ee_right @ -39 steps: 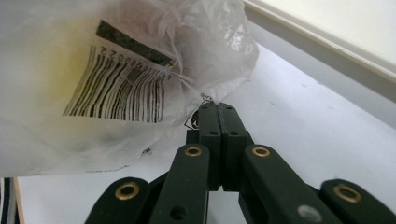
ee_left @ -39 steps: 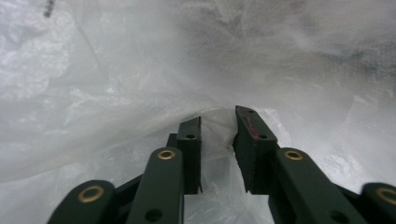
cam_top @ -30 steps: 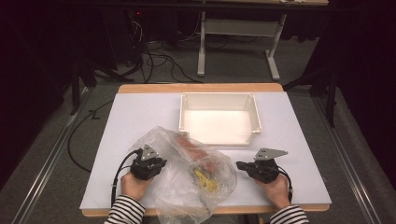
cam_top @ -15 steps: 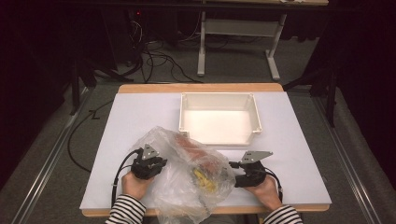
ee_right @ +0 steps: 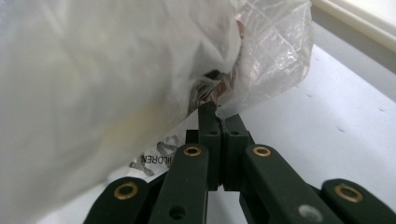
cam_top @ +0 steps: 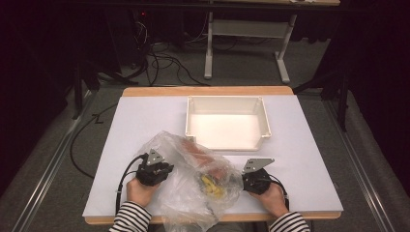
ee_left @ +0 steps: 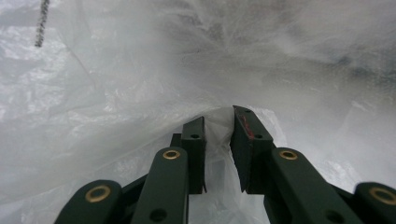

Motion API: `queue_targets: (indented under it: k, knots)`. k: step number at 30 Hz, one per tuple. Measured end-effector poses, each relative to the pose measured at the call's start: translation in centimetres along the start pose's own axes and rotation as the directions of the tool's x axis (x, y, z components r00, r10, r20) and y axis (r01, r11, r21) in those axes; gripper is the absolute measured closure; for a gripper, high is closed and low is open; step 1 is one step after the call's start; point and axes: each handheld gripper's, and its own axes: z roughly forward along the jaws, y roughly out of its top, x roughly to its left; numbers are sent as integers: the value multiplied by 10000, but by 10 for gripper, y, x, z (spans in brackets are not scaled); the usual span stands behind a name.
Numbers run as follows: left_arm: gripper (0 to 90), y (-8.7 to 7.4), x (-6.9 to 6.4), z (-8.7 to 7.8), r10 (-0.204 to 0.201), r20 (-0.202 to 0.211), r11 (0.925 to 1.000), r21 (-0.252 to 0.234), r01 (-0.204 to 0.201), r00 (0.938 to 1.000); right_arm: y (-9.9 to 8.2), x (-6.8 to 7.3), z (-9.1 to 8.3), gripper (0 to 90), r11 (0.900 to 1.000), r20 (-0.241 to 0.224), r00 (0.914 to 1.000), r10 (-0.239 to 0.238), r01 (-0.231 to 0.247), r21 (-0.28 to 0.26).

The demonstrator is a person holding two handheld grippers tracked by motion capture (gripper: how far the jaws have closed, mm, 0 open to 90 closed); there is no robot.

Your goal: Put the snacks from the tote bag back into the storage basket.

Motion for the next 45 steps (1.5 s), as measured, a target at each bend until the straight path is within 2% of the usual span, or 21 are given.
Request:
queue_targets:
  k: [4,9,12,15,19,21,25,29,35,38,42,45]
  knots:
    - [731,2,-2,-4,74,-84,9999,-131,-75,9999,-4,-4,-8,900,9999,264,9996,117,-114,-107]
    - [591,9,-10,-17,427,-534,9977,-508,-455,9977,-10,-13,-21,900,9990,657,9970,412,-401,-185]
    - [502,14,-12,-23,453,-749,9962,-711,-507,9962,-14,-19,-26,900,9980,804,9949,601,-585,-227]
    - [445,16,-13,-24,369,-863,9952,-871,-444,9956,-17,-24,-30,900,9958,955,9915,883,-858,-307]
    - [399,19,-11,-24,236,-1045,9951,-927,-333,9942,-19,-29,-34,900,9946,1171,9879,1013,-978,-349]
    - [387,19,-10,-23,136,-1000,9952,-948,-231,9949,-20,-31,-36,900,9939,1288,9858,1074,-1031,-402]
    - [384,18,-6,-17,-16,-734,9976,-690,-35,9973,-21,-36,-38,900,9923,1494,9813,1211,-1156,-450]
    - [438,13,-4,-5,17,-549,9999,-163,-26,9985,-22,-40,-39,900,9897,1659,9763,1392,-1314,-572]
    - [646,7,-6,5,221,-334,9986,480,-205,9992,-21,-45,-40,900,9877,1792,9719,1525,-1438,-610]
    - [729,7,-7,5,189,-292,9985,528,-173,9994,-21,-47,-40,900,9873,1862,9703,1544,-1444,-663]
    - [848,6,-11,-1,468,-84,9951,878,-459,9989,-20,-51,-40,900,9845,2021,9646,1696,-1568,-782]
    - [877,1,-18,-7,518,205,9936,997,-536,9984,-19,-54,-41,900,9824,2117,9606,1802,-1649,-880]
